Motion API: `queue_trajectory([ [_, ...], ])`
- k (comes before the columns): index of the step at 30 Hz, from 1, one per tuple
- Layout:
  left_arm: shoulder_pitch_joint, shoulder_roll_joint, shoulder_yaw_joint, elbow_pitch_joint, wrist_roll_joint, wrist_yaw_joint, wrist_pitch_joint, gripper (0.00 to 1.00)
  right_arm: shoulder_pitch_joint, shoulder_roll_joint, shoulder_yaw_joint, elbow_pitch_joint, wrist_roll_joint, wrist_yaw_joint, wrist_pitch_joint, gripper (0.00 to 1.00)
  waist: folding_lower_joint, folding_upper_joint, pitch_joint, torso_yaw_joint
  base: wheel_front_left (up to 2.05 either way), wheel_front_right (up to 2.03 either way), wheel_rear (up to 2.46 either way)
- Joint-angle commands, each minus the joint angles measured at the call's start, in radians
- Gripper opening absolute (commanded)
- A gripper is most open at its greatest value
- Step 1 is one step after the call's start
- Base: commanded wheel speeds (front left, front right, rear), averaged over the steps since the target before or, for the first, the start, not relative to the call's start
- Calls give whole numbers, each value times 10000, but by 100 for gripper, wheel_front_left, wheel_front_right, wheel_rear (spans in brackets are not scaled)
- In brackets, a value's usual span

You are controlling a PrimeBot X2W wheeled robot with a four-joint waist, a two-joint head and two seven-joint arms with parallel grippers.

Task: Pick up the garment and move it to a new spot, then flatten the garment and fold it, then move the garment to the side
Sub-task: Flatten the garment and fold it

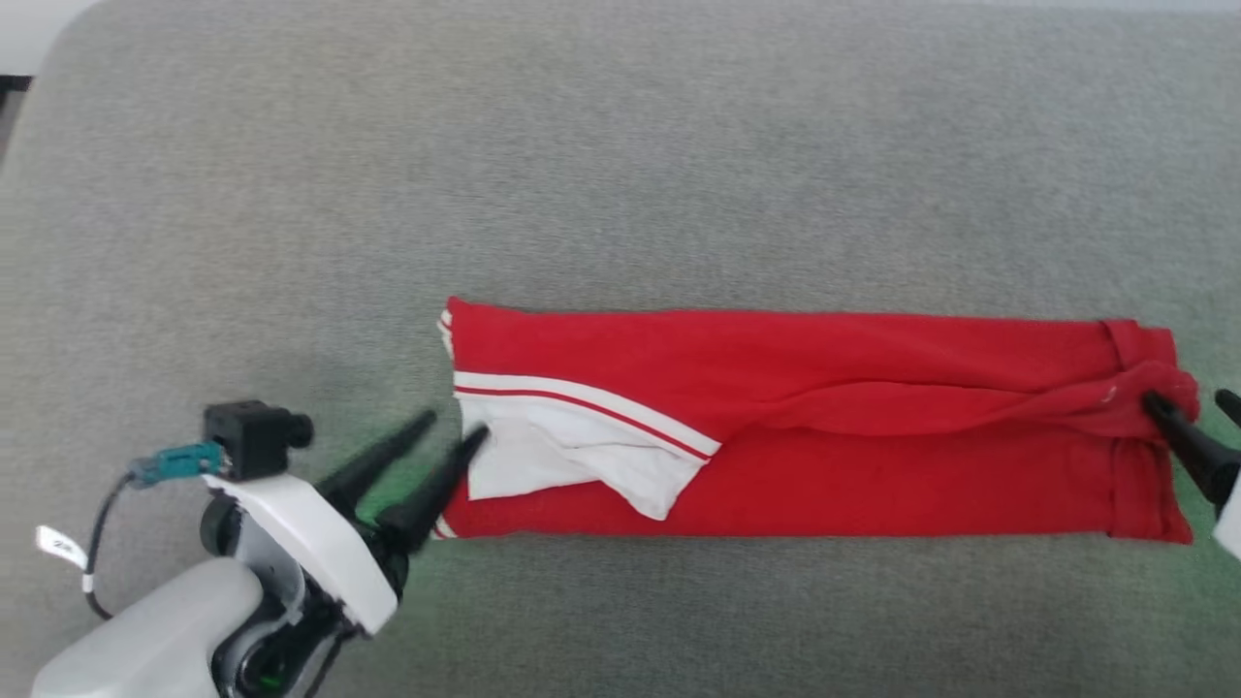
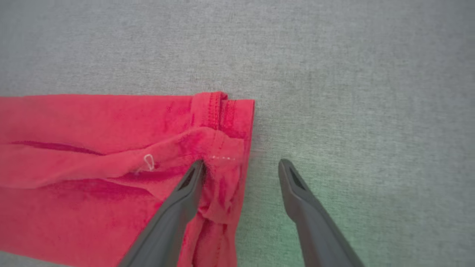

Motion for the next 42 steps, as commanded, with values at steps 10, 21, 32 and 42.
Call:
queue_trajectory([
  [10,2121,-1865,3564,1101,2827,190,-59,100,79,129,-427,1194,413,0,1032,100,0,-1,-459,1039,0,0,0],
  [21,4127,-3860,7606,903,6999,-9,-62,100,141,341,-440,2262,578,2,1740,100,0,-1,-970,1462,0,0,0],
  [32,5171,-5393,9704,-730,10883,-18,-62,100,-306,694,-535,3334,292,-3,1846,100,0,-1,-885,1444,0,0,0],
  [42,5119,-5646,9772,-1000,11412,-17,-63,100,-732,856,-450,3980,104,-26,1825,0,0,-1,-769,1393,0,0,0],
])
